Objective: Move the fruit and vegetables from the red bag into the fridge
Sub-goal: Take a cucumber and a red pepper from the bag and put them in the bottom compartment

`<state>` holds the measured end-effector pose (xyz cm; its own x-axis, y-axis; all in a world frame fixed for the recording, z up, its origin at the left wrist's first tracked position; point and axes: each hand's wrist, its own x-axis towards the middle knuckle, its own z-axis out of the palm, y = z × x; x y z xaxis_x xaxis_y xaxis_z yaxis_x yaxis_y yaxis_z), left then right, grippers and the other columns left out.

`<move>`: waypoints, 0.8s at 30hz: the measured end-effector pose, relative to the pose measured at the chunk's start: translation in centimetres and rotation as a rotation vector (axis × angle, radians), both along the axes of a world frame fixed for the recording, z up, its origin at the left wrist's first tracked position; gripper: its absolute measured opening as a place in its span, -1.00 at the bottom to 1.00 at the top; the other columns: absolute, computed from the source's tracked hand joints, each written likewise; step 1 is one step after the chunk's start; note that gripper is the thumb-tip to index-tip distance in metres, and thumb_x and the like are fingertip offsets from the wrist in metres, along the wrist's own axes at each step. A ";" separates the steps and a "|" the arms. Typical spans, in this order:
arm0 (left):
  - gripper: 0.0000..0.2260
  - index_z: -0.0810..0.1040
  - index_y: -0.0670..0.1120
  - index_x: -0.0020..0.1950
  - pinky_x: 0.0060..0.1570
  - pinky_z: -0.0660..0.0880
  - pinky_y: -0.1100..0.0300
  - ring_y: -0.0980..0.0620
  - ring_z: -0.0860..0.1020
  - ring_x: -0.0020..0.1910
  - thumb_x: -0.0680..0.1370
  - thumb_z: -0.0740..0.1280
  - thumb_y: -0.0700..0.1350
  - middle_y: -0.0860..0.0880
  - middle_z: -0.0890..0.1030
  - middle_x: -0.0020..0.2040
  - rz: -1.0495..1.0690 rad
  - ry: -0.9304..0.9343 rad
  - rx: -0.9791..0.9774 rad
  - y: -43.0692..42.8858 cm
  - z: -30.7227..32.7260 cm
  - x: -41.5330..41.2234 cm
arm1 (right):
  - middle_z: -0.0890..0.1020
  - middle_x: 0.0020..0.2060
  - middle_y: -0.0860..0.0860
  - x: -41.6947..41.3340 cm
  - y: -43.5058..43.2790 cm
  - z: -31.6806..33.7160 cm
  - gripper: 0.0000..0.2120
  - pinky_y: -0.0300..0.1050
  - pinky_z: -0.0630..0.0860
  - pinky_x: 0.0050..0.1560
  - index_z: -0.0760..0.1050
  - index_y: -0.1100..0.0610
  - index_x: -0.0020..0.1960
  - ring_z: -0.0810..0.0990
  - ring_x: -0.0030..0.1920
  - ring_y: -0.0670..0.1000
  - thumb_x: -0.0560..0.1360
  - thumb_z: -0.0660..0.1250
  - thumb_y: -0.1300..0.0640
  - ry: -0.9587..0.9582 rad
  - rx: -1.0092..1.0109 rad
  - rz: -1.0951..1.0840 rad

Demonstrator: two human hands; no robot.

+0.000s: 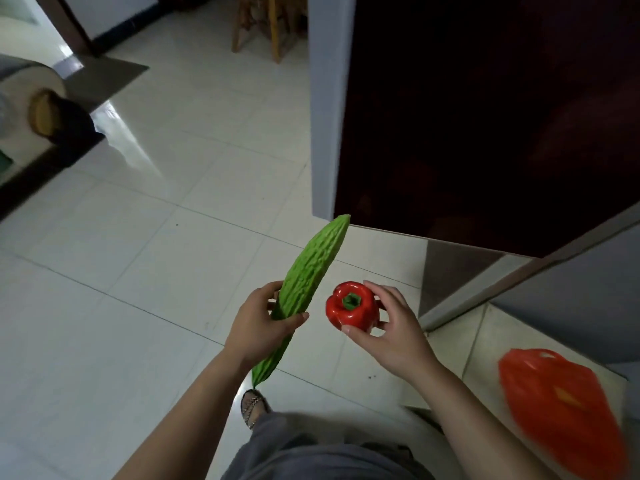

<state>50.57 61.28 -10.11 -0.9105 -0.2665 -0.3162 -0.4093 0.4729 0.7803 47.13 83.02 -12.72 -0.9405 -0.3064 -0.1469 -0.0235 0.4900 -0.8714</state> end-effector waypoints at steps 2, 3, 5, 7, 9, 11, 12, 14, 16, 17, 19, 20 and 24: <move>-0.52 0.43 0.08 0.23 -0.20 0.42 0.31 0.19 0.51 -0.07 0.37 0.50 -0.02 0.05 0.51 0.10 0.014 -0.005 0.025 -4.6 0.1 -0.6 | 0.31 0.16 -0.37 -0.6 -4.5 -0.1 -0.35 -0.18 0.52 0.16 0.29 -0.20 0.29 0.39 0.21 -0.22 0.29 0.52 -0.05 -0.006 -0.015 0.025; -0.52 0.42 0.07 0.24 -0.24 0.41 0.34 0.24 0.50 -0.10 0.37 0.50 -0.02 0.05 0.51 0.08 0.024 -0.010 0.028 -6.9 0.1 -0.9 | 0.32 0.16 -0.36 -1.1 -6.9 -0.1 -0.34 -0.15 0.53 0.16 0.30 -0.19 0.30 0.40 0.22 -0.20 0.29 0.52 -0.05 -0.007 -0.019 0.045; -0.48 0.38 0.03 0.27 -0.27 0.41 0.36 0.26 0.49 -0.13 0.37 0.49 -0.01 0.04 0.51 0.06 0.042 -0.026 0.022 -11.0 0.3 -1.8 | 0.34 0.19 -0.31 -2.0 -11.5 0.1 -0.32 -0.17 0.50 0.19 0.30 -0.16 0.32 0.39 0.23 -0.19 0.28 0.51 -0.08 -0.002 -0.007 0.069; -0.49 0.37 0.00 0.24 -0.29 0.42 0.35 0.27 0.50 -0.16 0.37 0.49 0.00 0.04 0.52 0.04 0.062 -0.042 0.019 -14.5 0.5 -2.8 | 0.34 0.21 -0.26 -3.1 -15.4 0.5 -0.31 -0.27 0.44 0.20 0.29 -0.14 0.34 0.38 0.22 -0.21 0.29 0.51 -0.08 0.021 0.003 0.058; -0.54 0.39 -0.02 0.18 -0.30 0.42 0.33 0.24 0.53 -0.17 0.37 0.49 -0.01 0.05 0.54 0.01 0.072 -0.041 0.029 -17.2 0.7 -4.0 | 0.35 0.21 -0.24 -4.2 -18.1 1.0 -0.31 -0.34 0.41 0.18 0.29 -0.12 0.35 0.38 0.21 -0.22 0.30 0.51 -0.07 0.033 0.000 0.035; -0.56 0.42 -0.03 0.15 -0.28 0.43 0.33 0.21 0.54 -0.14 0.36 0.50 -0.02 0.08 0.55 0.00 0.063 -0.034 0.048 -19.2 0.7 -5.5 | 0.36 0.21 -0.23 -5.2 -20.0 1.2 -0.30 -0.29 0.43 0.19 0.31 -0.10 0.36 0.38 0.21 -0.23 0.29 0.51 -0.07 0.049 -0.009 0.006; -0.57 0.42 -0.03 0.14 -0.27 0.43 0.33 0.20 0.55 -0.12 0.36 0.51 -0.03 0.08 0.55 0.00 0.051 -0.031 0.058 -20.0 0.6 -6.4 | 0.36 0.21 -0.24 -5.8 -20.7 1.2 -0.30 -0.25 0.45 0.20 0.31 -0.09 0.35 0.39 0.21 -0.22 0.28 0.51 -0.07 0.057 -0.015 -0.009; -0.57 0.43 -0.03 0.15 -0.26 0.45 0.32 0.19 0.55 -0.11 0.35 0.51 -0.05 0.08 0.55 0.00 0.011 -0.039 0.078 -21.3 0.6 -8.7 | 0.37 0.20 -0.24 -7.4 -21.8 1.3 -0.30 -0.20 0.49 0.18 0.32 -0.10 0.34 0.40 0.22 -0.20 0.27 0.52 -0.08 0.069 -0.023 -0.044; -0.57 0.45 -0.05 0.15 -0.24 0.48 0.30 0.17 0.57 -0.13 0.35 0.51 -0.07 0.07 0.57 0.01 -0.031 -0.045 0.105 -22.0 0.6 -11.2 | 0.36 0.18 -0.27 -9.4 -22.7 1.5 -0.32 -0.20 0.51 0.15 0.33 -0.13 0.32 0.41 0.21 -0.21 0.26 0.52 -0.08 0.085 -0.031 -0.070; -0.57 0.45 -0.05 0.15 -0.23 0.50 0.28 0.15 0.58 -0.13 0.36 0.51 -0.08 0.06 0.57 0.01 -0.049 -0.046 0.118 -22.3 0.6 -12.6 | 0.36 0.17 -0.29 -10.4 -23.2 1.5 -0.32 -0.21 0.52 0.14 0.33 -0.14 0.31 0.41 0.21 -0.22 0.26 0.52 -0.07 0.091 -0.034 -0.081; -0.59 0.47 -0.05 0.14 -0.17 0.54 0.23 0.13 0.59 -0.13 0.36 0.51 -0.08 0.05 0.58 0.02 -0.076 -0.038 0.125 -23.1 0.6 -15.8 | 0.35 0.17 -0.31 -13.1 -24.4 1.4 -0.33 -0.22 0.53 0.12 0.33 -0.14 0.31 0.41 0.20 -0.22 0.26 0.53 -0.06 0.093 -0.040 -0.114; -0.60 0.47 -0.05 0.14 -0.14 0.55 0.20 0.11 0.60 -0.12 0.36 0.50 -0.07 0.05 0.59 0.02 -0.087 -0.031 0.121 -23.6 0.7 -17.5 | 0.36 0.16 -0.29 -14.6 -25.0 1.3 -0.33 -0.20 0.54 0.11 0.34 -0.13 0.31 0.41 0.20 -0.21 0.26 0.53 -0.06 0.097 -0.051 -0.135; -0.60 0.46 -0.03 0.14 -0.12 0.55 0.17 0.12 0.59 -0.11 0.36 0.50 -0.06 0.07 0.57 0.01 -0.101 -0.026 0.071 -26.2 1.6 -24.3 | 0.38 0.17 -0.21 -21.3 -27.5 1.3 -0.32 -0.18 0.55 0.08 0.35 -0.09 0.31 0.42 0.19 -0.21 0.26 0.53 -0.07 0.140 -0.070 -0.132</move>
